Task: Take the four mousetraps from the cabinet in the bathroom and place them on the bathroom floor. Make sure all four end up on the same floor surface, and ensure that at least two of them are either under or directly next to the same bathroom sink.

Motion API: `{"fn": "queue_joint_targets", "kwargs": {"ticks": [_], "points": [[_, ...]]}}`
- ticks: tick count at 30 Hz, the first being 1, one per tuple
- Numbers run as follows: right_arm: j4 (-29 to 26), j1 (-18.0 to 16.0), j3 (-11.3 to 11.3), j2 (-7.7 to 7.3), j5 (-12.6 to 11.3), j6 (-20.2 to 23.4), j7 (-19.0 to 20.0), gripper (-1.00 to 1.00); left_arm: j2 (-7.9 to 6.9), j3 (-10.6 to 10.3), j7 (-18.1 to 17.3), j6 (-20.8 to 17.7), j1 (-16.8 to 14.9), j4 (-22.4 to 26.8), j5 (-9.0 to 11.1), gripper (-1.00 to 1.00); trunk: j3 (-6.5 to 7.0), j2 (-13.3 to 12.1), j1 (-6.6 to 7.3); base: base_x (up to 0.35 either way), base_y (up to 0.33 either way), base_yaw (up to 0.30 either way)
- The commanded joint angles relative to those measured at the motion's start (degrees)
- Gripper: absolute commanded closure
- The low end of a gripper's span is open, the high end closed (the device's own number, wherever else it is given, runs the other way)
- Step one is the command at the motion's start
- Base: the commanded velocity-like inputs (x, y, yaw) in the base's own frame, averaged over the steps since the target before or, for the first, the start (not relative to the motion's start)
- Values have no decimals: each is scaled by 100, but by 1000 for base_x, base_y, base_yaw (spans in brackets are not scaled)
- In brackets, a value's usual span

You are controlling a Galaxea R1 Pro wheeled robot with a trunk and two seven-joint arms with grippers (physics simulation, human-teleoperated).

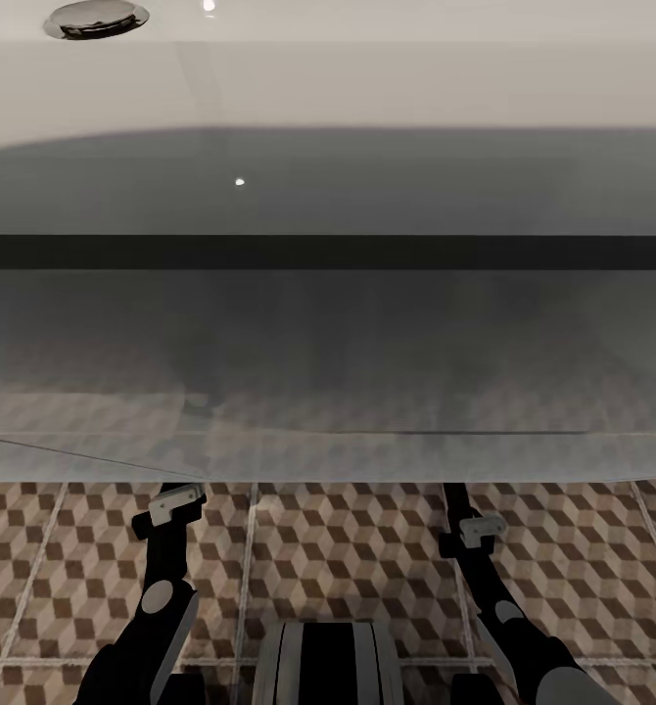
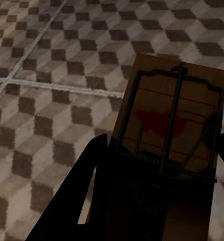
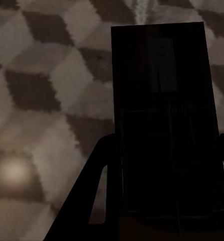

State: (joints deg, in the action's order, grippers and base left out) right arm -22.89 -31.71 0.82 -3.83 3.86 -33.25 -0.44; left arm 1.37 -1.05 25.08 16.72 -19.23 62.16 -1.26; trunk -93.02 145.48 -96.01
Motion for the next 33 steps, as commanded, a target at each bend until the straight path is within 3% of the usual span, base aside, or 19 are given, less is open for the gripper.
{"fn": "queue_joint_targets", "kwargs": {"ticks": [1, 10, 16, 21, 28, 33], "points": [[4, -2, 6, -3, 16, -17, 8, 100, -3, -10, 39, 6, -2, -4, -24, 100, -3, 1, 1, 0, 0, 0], [4, -2, 6, -2, 19, -24, 9, 100, -25, 1, 9, 72, -2, -251, -27, 100, -3, 1, 1, 0, 0, 0], [4, -2, -1, -2, 35, -31, 11, 100, -265, -16, 44, 634, 0, -668, -32, 100, -3, 1, 1, 0, 0, 0], [-37, -2, -20, -7, 44, -37, 32, 100, -381, 2, 64, 767, -2, -789, -28, 100, -3, 1, 1, 0, 0, 0], [-261, -10, -32, -12, 31, -41, 35, 100, -409, 8, 67, 787, -2, -840, -45, 100, -3, 1, 1, 0, 0, 0], [-308, -11, -38, -12, 8, -42, 34, 100, -391, 8, 67, 788, -8, -877, -186, 100, -3, 1, 1, 0, 0, 0]]}}
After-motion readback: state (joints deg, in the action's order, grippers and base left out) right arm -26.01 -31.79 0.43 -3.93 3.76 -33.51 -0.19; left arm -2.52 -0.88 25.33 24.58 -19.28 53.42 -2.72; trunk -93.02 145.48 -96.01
